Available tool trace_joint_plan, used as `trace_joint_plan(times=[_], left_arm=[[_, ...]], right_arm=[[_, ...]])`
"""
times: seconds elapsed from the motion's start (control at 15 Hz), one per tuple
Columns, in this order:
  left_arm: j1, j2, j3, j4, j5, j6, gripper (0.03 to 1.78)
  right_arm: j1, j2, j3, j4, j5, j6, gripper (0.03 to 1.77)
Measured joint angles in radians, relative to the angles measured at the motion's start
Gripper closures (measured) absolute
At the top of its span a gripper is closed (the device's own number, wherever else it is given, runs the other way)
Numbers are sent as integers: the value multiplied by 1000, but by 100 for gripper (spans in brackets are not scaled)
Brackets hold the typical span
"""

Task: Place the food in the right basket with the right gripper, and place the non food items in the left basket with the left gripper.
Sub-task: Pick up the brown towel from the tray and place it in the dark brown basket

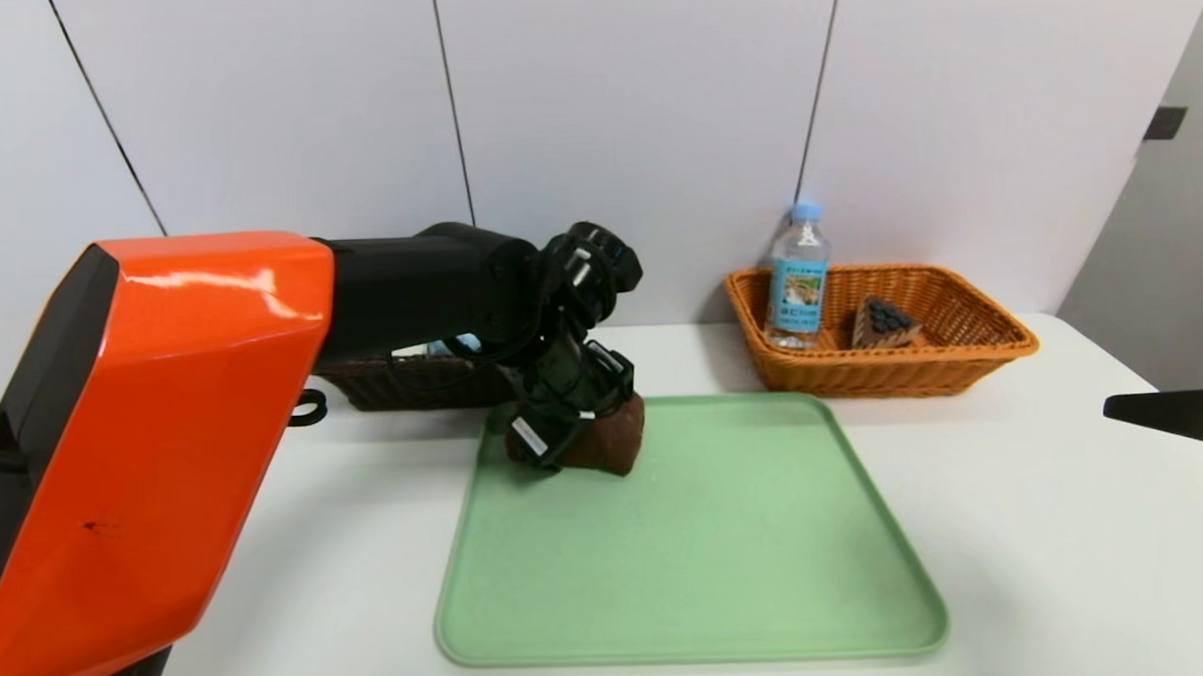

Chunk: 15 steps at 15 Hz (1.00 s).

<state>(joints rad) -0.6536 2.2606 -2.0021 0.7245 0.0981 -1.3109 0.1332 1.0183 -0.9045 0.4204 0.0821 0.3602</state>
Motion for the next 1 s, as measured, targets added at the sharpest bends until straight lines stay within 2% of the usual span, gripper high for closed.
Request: trace_joint_plan(times=[0.4, 0.53, 0.87, 0.93, 1.0], left_arm=[[0, 9, 0, -6, 0, 2, 15], [0, 11, 0, -6, 0, 11, 52], [1, 10, 0, -6, 1, 11, 109], [1, 7, 0, -7, 1, 12, 144], [1, 3, 0, -6, 1, 12, 152]], right_arm=[[0, 0, 0, 0, 1, -1, 9], [0, -1, 0, 0, 1, -1, 9], [0, -2, -2, -1, 3, -3, 9], [0, -2, -2, -1, 2, -3, 9], [0, -2, -2, -1, 1, -4, 9]])
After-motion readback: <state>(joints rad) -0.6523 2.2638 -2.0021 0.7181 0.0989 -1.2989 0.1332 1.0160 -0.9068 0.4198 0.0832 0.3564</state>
